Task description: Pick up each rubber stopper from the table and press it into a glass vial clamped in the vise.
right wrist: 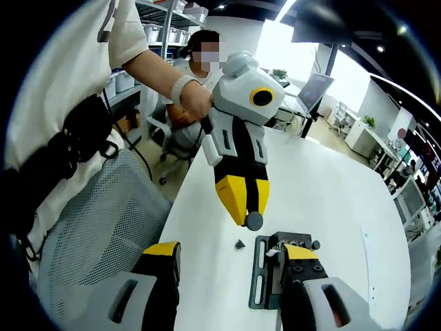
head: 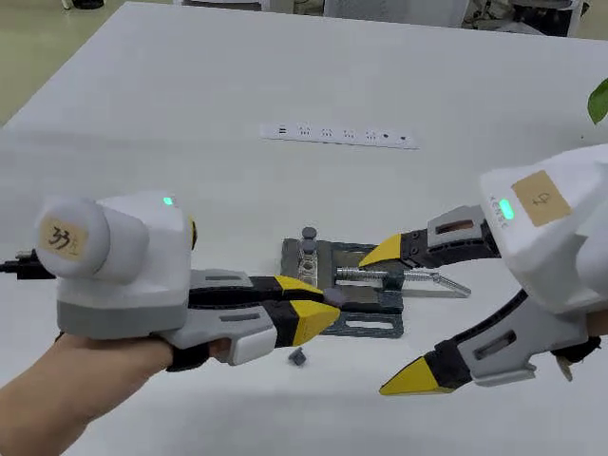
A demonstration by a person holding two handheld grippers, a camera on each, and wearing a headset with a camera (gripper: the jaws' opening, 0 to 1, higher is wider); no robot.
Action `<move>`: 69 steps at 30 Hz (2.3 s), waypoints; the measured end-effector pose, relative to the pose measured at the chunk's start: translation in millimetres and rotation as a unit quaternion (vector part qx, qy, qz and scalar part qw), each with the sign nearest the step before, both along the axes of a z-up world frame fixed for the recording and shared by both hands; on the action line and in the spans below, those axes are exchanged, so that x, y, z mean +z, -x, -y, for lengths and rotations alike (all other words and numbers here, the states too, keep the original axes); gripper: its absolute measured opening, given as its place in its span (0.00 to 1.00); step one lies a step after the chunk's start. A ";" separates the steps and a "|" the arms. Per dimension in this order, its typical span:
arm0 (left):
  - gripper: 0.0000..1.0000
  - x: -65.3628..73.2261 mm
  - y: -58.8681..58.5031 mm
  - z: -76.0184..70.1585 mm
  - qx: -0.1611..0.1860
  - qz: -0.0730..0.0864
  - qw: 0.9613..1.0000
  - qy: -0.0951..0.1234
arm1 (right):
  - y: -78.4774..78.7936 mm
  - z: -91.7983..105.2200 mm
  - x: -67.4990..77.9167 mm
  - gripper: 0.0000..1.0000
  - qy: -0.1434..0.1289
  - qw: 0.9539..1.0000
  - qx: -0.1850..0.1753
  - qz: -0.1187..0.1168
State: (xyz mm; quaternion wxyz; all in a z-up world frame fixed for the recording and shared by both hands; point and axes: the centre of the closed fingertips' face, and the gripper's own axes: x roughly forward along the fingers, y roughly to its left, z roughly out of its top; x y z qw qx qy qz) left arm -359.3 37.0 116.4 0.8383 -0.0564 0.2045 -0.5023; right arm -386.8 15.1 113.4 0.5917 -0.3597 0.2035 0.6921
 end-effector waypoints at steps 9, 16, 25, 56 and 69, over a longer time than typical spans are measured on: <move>0.02 -4.7 12.8 10.3 -0.032 0.029 0.998 -0.040 | 3.9 -6.6 -2.7 0.48 0.010 1.000 0.019 -0.011; 0.02 -14.8 23.9 18.7 -0.062 0.041 0.994 -0.077 | 10.6 -8.1 -7.7 0.38 0.028 0.998 0.046 -0.018; 0.02 -17.1 29.8 23.5 -0.072 0.040 0.993 -0.080 | 11.7 -10.0 -14.6 0.26 0.035 0.998 0.051 -0.020; 0.02 -18.3 29.3 21.2 -0.075 0.042 0.993 -0.082 | 13.4 -10.8 -16.7 0.07 0.036 0.998 0.058 -0.017; 0.03 -20.7 31.7 22.0 -0.078 0.037 0.993 -0.082 | 15.9 -9.5 -17.9 0.06 0.042 0.997 0.050 -0.030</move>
